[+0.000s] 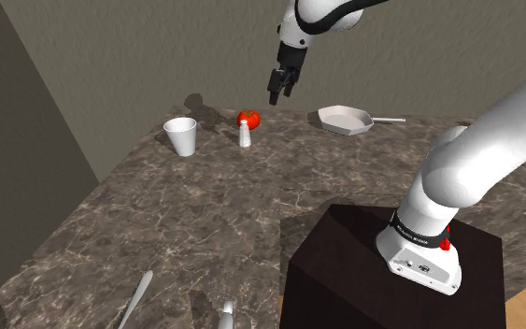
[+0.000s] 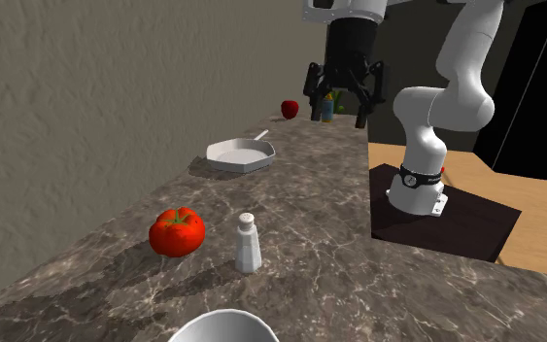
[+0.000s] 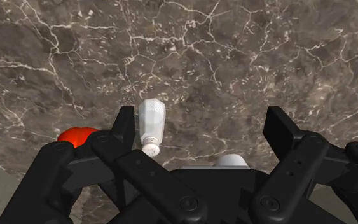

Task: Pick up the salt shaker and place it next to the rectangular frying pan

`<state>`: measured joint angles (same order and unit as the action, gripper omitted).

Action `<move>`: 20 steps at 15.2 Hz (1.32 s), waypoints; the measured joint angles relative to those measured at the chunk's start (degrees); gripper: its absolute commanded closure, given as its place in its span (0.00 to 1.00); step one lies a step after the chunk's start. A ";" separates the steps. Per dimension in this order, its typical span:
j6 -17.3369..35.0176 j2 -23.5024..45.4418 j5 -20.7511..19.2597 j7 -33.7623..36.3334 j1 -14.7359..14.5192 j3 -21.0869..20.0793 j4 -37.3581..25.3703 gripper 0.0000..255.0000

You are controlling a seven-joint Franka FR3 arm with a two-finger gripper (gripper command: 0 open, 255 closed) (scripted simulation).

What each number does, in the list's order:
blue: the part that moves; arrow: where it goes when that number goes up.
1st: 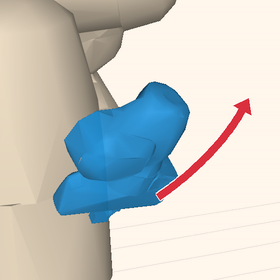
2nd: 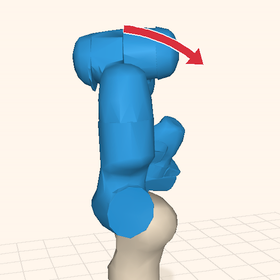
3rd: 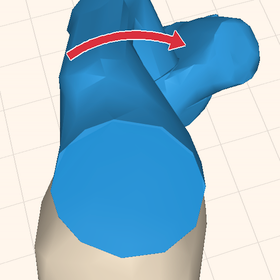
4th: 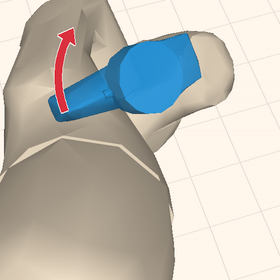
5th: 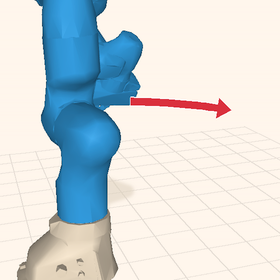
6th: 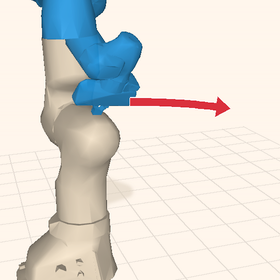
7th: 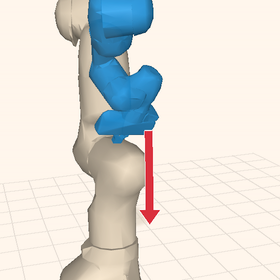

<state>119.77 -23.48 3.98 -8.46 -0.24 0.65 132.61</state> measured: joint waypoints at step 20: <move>21.56 36.21 -1.15 -6.74 0.54 1.11 -16.25 0.00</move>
<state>141.33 12.73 2.82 -15.20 0.30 1.76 116.35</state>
